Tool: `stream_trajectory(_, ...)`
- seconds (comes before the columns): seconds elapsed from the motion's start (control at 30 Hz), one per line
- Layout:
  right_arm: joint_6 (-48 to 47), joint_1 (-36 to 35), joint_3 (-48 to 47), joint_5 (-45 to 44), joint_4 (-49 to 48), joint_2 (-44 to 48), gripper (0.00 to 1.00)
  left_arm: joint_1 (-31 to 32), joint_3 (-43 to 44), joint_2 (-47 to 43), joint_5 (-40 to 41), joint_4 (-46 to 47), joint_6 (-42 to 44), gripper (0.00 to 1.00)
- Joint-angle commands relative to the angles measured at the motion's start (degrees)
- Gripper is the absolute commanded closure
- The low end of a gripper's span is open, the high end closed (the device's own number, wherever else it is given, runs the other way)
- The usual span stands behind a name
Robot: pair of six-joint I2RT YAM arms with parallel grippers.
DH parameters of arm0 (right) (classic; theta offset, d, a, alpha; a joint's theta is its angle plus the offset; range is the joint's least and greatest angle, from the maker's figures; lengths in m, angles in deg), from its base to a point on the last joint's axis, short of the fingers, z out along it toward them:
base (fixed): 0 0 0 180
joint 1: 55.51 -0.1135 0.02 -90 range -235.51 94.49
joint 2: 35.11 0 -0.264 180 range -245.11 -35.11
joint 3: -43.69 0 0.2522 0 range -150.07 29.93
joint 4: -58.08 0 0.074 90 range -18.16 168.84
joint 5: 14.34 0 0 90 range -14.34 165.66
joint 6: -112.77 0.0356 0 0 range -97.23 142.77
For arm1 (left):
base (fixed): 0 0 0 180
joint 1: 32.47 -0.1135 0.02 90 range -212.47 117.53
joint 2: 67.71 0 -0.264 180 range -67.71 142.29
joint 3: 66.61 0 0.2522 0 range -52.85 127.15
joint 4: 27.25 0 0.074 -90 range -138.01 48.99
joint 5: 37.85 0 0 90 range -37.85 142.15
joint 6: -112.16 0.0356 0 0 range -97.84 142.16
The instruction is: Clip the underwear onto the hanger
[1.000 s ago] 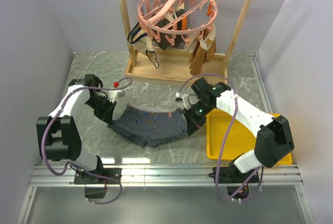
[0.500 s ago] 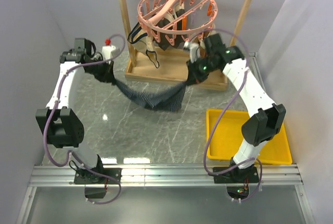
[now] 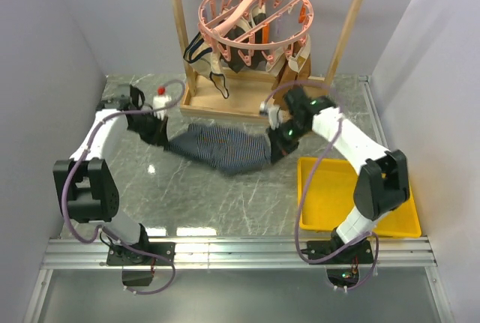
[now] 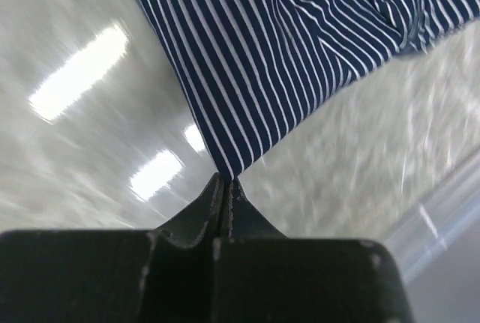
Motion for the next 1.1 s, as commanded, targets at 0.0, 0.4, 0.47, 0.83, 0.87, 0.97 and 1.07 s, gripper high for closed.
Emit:
stream_trajectory(0.0, -0.55, -3.96, 8.17, -1.30, -1.08, -1.71, 1.00, -0.11, -6.43, 0.47, 3.15, -2.13, 4.25, 1.00)
stream_trajectory(0.4, -2.33, -11.45, 12.41, -7.09, 0.86, 2.24, 0.39, -0.72, -11.54, -4.10, 2.37, -8.22, 11.55, 0.39)
stream_trajectory(0.47, 0.22, -9.79, 10.22, -8.33, -1.42, 2.68, 0.43, -1.08, -10.84, -5.41, 1.40, -4.53, 7.60, 0.40)
stream_trajectory(0.83, 17.89, -6.79, 5.47, -17.47, -20.14, -8.20, 0.53, -0.90, -14.44, 0.36, -4.93, 27.28, -10.76, 0.38)
stream_trajectory(0.87, 18.34, -6.79, 5.11, -17.65, -21.02, -9.09, 0.52, -0.99, -13.92, 1.68, -4.93, 28.00, -11.48, 0.38)
stream_trajectory(0.97, 20.09, -6.79, 3.27, -17.91, -22.96, -12.78, 0.51, -0.73, -11.73, 6.51, -4.41, 30.37, -13.94, 0.38)
stream_trajectory(1.07, 22.03, -6.53, 2.12, -18.79, -23.93, -15.59, 0.52, 0.15, -9.00, 10.92, -2.74, 30.29, -15.00, 0.39)
